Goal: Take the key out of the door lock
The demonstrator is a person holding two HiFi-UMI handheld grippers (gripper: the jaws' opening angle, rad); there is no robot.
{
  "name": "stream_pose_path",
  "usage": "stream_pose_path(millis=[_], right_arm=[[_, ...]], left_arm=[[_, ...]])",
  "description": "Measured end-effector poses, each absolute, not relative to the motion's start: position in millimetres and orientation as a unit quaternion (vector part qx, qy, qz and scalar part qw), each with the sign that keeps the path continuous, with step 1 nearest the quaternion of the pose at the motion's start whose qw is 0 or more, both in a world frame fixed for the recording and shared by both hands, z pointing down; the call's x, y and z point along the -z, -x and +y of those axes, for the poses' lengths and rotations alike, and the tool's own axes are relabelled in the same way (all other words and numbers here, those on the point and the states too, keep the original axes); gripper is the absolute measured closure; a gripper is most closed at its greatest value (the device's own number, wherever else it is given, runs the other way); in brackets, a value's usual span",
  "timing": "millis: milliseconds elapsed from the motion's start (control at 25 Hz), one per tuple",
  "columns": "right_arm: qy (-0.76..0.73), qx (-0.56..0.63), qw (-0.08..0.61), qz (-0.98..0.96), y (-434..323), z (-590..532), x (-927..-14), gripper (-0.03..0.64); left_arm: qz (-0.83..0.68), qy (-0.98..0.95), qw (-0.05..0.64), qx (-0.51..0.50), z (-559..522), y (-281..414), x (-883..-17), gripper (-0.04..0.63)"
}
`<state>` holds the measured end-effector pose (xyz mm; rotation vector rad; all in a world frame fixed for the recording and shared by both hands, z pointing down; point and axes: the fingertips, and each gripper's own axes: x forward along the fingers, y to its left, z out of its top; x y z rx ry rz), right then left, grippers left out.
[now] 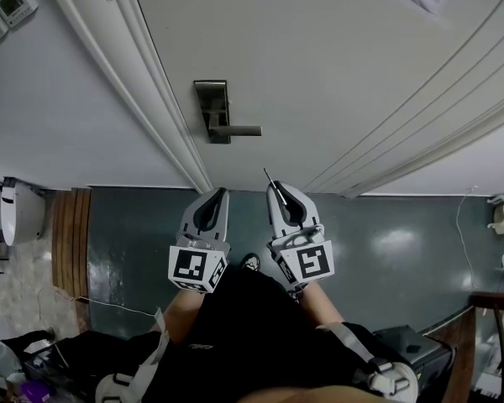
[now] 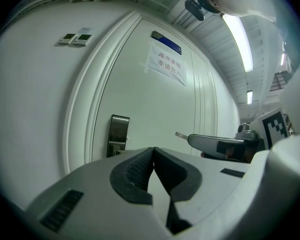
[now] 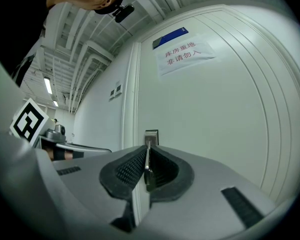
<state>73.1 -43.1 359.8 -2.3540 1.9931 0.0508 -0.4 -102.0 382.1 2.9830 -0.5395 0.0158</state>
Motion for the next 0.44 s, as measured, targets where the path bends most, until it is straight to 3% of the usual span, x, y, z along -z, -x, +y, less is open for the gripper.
stream_pose_path(millis=[440], right_arm=[[0.761,-0.010,0.024,0.648,-73.1,-66.0,-349.9,0.586]], left_arm=[[-0.183,-0.982,0.054,-0.010,-122.3,1.9,-372.8,0.572]])
